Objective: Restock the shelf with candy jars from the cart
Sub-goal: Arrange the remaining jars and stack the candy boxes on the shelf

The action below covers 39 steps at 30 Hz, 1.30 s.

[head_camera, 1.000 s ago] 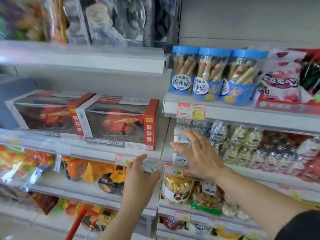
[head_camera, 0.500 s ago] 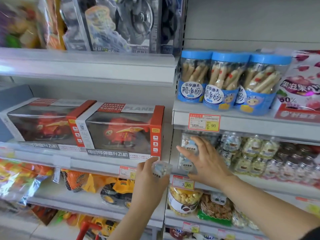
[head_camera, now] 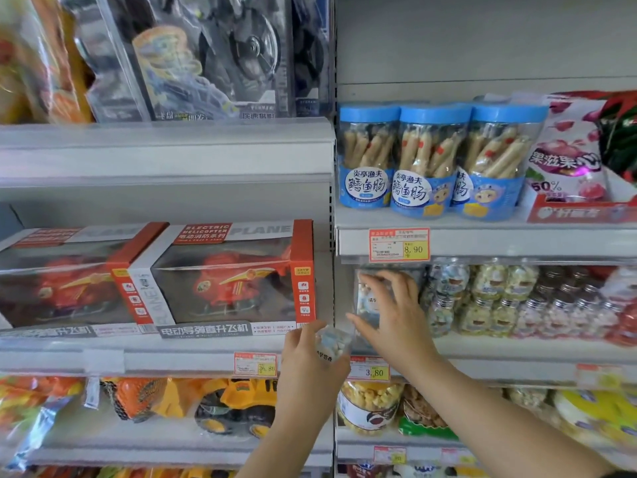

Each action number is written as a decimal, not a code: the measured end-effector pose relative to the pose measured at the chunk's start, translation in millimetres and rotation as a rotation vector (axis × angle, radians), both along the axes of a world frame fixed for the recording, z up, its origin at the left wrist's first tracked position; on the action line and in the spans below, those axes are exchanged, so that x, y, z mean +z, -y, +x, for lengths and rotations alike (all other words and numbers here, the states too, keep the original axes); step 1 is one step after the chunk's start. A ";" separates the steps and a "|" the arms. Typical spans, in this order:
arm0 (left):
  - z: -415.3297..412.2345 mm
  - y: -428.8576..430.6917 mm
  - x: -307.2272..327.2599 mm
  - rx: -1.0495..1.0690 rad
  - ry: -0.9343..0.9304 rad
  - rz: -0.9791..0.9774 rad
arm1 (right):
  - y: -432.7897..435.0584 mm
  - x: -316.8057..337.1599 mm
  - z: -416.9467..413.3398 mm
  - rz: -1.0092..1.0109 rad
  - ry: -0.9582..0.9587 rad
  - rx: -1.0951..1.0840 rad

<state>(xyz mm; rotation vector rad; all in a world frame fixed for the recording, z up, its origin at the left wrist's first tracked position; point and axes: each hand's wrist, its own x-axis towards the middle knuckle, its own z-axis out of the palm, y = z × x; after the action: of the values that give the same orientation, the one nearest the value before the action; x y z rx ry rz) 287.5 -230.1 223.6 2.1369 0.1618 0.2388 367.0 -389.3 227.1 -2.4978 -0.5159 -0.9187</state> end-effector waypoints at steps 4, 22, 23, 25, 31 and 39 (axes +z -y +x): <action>-0.4 -5.0 -3.7 -0.015 -0.009 0.003 | -19.4 -5.6 -10.0 0.203 -0.048 -0.074; -19.3 -30.6 -3.9 -0.052 0.028 -0.060 | -27.6 0.2 -34.2 0.239 -0.202 -0.222; -20.4 -32.0 -3.4 -0.054 0.031 -0.062 | -26.9 0.2 -34.0 0.264 -0.180 -0.216; -23.0 -35.0 -2.8 -0.056 0.031 -0.063 | -26.0 -0.9 -32.7 0.295 -0.140 -0.210; -30.8 -43.7 -1.3 -0.050 0.036 -0.033 | -25.2 -17.9 -30.9 0.296 -0.083 -0.211; -34.8 -46.4 5.6 -0.040 0.017 -0.008 | -30.8 -31.4 -30.1 0.253 -0.147 -0.227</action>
<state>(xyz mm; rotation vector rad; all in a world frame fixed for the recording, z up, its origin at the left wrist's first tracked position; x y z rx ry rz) 252.8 -183.7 229.1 2.1271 0.1101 0.2320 336.9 -358.5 195.7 -2.3977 -0.0627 -0.8154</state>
